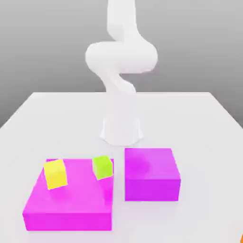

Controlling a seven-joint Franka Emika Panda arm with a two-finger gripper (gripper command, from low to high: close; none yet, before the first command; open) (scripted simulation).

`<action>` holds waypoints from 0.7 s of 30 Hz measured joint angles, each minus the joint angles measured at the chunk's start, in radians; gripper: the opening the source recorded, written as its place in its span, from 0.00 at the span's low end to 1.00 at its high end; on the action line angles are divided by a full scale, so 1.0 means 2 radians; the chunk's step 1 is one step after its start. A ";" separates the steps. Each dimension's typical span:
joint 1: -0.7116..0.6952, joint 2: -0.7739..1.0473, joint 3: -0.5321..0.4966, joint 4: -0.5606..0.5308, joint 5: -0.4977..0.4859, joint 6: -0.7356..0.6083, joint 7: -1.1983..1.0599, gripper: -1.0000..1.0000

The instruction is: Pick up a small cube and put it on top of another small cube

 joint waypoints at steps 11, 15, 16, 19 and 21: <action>-0.071 0.203 -0.005 0.058 -0.032 0.026 0.107 0.50; -0.088 0.275 -0.016 0.078 -0.037 0.035 0.141 0.50; -0.093 0.293 -0.020 0.084 -0.037 0.038 0.149 0.50; -0.112 0.348 -0.028 0.099 -0.033 0.045 0.169 0.50; -0.123 0.384 -0.033 0.109 -0.028 0.051 0.181 0.50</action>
